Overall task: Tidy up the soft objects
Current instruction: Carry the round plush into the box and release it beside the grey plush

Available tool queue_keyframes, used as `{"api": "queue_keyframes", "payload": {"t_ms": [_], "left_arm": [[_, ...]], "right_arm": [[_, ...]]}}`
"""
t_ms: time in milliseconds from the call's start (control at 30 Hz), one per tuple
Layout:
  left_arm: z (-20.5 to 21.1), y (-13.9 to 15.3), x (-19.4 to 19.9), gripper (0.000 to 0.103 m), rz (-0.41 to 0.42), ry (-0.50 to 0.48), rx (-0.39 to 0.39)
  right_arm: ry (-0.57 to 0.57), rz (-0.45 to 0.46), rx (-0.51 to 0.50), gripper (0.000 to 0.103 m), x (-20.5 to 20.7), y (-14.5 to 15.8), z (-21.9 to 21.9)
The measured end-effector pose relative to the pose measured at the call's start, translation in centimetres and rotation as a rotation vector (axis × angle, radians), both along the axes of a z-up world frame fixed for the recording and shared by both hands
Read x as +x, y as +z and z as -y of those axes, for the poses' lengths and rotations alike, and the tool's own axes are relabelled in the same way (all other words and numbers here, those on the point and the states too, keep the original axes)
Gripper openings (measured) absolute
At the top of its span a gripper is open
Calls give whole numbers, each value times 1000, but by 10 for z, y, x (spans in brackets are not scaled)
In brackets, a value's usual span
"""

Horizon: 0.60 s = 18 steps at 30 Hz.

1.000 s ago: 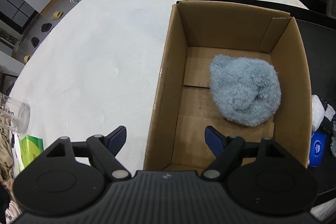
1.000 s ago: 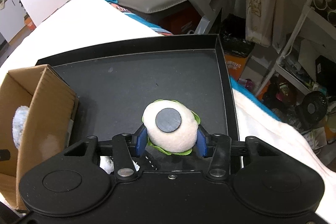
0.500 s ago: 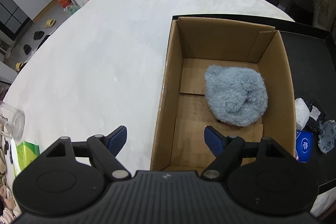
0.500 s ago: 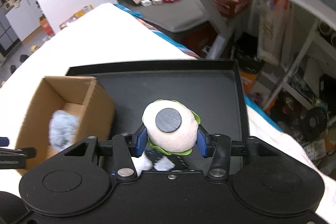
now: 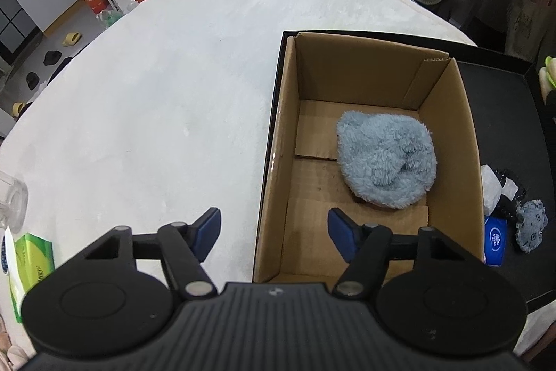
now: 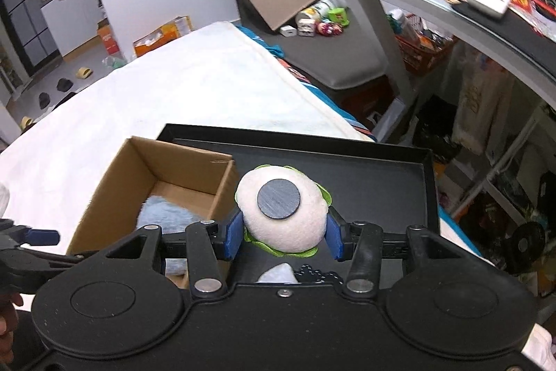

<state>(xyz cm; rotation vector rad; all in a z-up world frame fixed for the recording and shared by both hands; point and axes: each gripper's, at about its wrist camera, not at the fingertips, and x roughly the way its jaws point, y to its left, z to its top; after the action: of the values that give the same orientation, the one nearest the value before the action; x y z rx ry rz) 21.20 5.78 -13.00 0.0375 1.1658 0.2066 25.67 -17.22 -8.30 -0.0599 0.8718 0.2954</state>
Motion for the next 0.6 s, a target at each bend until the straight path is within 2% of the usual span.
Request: {"api": "queue_keyframes", "payload": {"t_ms": [200,367,600], "left_arm": [[-7,-3,-1,56,7,6,-34],[-15,-8,0,53,10,19,-58],[-25,-16,3,32,3,34,-114]], "right_arm": [[39,21,1,47,-4,5,-17],[71,36,2,47,-5,9,-32],[125,43,2,47,-5,6,-57]]}}
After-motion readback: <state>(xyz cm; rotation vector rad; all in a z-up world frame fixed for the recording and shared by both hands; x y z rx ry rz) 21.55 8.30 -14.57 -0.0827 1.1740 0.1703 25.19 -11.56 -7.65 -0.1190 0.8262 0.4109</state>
